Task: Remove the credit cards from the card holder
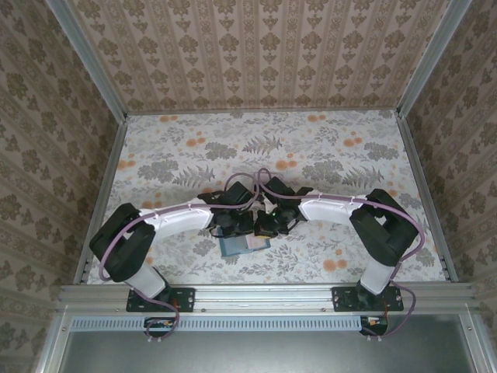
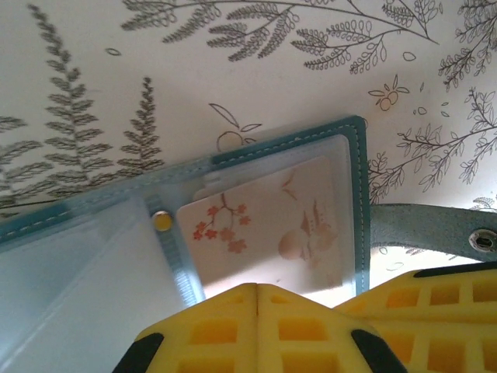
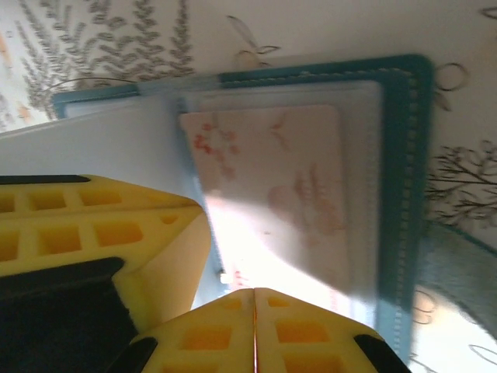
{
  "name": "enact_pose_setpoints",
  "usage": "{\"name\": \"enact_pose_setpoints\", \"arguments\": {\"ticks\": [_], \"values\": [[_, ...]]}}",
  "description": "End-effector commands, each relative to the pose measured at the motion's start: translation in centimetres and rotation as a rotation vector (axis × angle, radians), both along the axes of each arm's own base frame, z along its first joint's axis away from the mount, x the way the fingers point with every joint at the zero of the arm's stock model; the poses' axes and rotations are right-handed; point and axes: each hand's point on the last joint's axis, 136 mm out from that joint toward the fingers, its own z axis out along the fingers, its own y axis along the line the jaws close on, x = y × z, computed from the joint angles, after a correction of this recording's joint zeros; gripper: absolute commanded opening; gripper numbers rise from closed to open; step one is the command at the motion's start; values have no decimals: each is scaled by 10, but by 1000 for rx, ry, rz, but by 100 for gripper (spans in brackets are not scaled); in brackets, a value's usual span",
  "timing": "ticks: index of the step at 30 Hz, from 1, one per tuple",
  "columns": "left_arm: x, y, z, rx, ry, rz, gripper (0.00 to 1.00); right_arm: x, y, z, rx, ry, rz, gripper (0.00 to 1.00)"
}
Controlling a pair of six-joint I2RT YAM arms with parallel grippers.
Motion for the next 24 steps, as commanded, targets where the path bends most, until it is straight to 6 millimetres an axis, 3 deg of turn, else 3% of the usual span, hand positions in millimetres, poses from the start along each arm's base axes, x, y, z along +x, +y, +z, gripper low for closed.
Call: {"name": "enact_pose_setpoints", "arguments": {"ticks": [1,13,24], "values": [[-1,-12,5,-33,10,-6,2,-3,-14,2,-39,-12,-6,8],[-6,0,-7,6,28,12,6,6,-29,0,-72,-24,-33,17],[-10,7,-16,29,39,19,12,11,-24,-3,-61,-18,-32,24]]}}
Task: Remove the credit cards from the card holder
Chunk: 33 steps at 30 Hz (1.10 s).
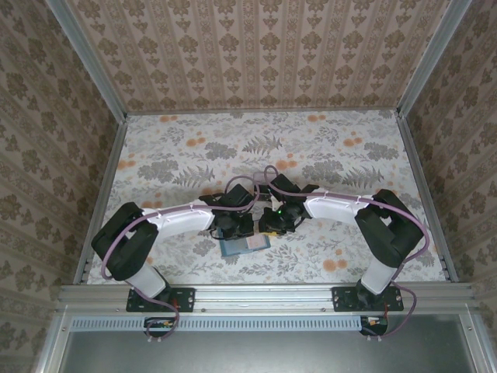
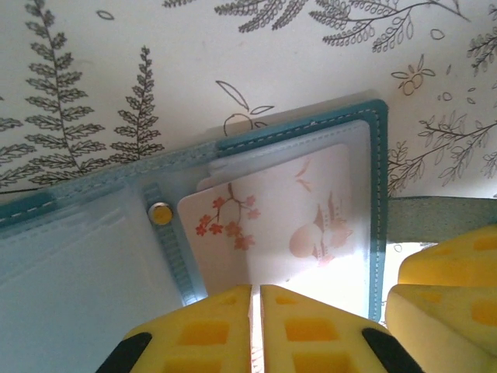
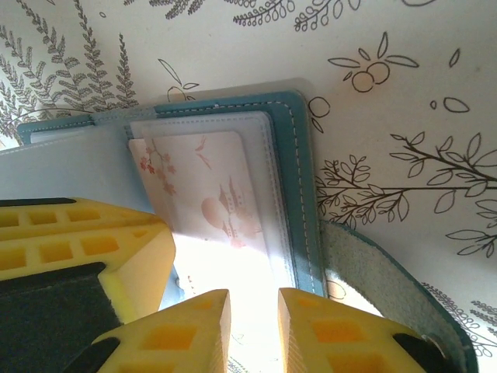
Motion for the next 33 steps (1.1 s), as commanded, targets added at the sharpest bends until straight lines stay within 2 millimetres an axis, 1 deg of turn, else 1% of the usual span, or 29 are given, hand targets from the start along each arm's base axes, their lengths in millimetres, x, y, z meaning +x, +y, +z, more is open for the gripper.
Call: {"name": "enact_pose_setpoints", "arguments": {"ticks": [1,7,12,18,22,27,31,33], "values": [[-4,6,-8,26,15,10,13,1,-2,-2,-11,4,9,24],[-3,7,-10,31,15,16,19,-1,-3,-8,-20,15,12,25],[-4,8,-12,37,15,17,26,-2,-5,-12,-30,20,13,25],[-6,16,-12,87,13,10,32,-3,-6,-15,-37,25,15,25],[-6,20,-8,100,7,10,34,-3,-6,-15,-38,27,17,25],[-2,17,4,73,-26,19,34,-3,-6,-15,-37,25,20,25],[0,18,11,65,-47,26,35,-2,-5,-11,-31,18,21,24],[0,21,11,75,-47,29,34,-1,-5,-9,-30,11,21,24]]}}
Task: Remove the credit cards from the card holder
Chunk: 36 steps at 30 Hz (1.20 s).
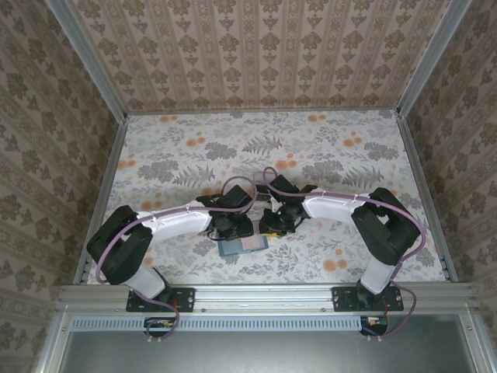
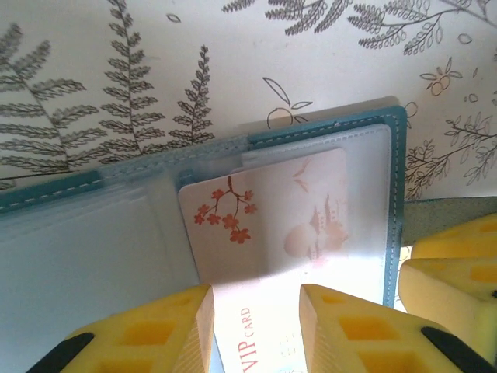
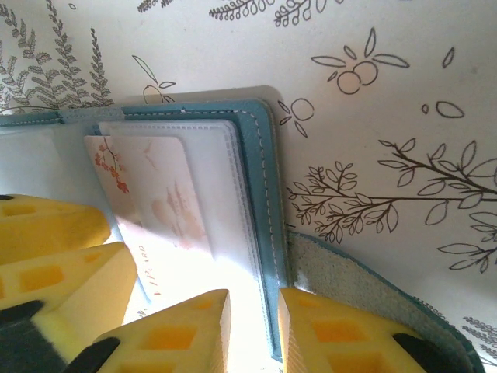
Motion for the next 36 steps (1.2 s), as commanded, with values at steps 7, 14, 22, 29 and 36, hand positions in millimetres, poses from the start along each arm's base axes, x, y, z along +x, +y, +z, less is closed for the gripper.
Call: {"name": "enact_pose_setpoints", "arguments": {"ticks": [7,14,22,29,36], "values": [[-4,13,-4,40,2,20,32,0,-2,3,-9,0,8,24],[-6,10,-19,18,25,31,30,1,3,9,25,-6,16,24],[-6,10,-21,-1,24,34,28,-6,16,5,52,16,57,24],[-4,9,-16,-29,5,41,26,-12,18,-9,31,57,74,23],[-1,5,-10,-72,-20,40,24,-16,20,-14,28,69,86,20]]}}
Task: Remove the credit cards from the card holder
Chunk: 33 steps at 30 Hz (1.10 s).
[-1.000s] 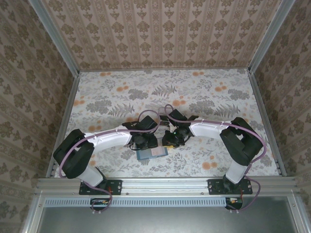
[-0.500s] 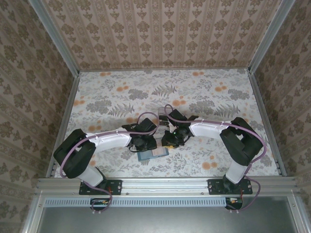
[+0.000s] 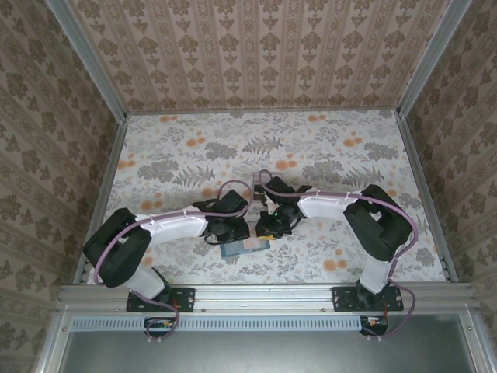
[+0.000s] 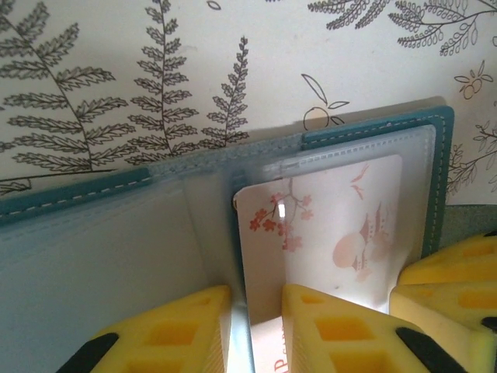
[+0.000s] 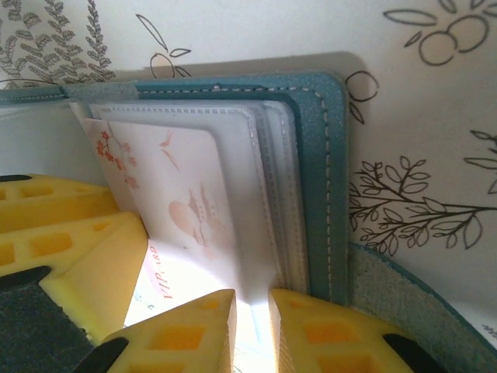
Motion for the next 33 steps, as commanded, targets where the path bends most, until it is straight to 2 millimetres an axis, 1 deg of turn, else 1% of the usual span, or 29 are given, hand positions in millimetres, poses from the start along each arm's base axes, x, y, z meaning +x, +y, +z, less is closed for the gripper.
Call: {"name": "enact_pose_setpoints", "arguments": {"ticks": [1,9,16,19,24,30,33], "values": [[0,-1,3,-33,-5,15,24,-6,6,-7,-3,12,39,19],[0,1,7,-45,-17,19,23,-10,9,-10,-10,22,61,17],[1,1,7,-68,-25,29,15,-11,8,-11,-18,21,62,16],[0,4,7,-62,-24,37,11,-10,7,-11,-25,18,60,16],[-3,15,6,-24,-23,47,7,-9,0,-11,-64,4,56,18],[-7,22,2,5,-11,43,6,-4,-15,-10,-159,-37,54,20],[-9,25,2,13,-5,41,6,-1,-19,-7,-185,-57,60,20]]}}
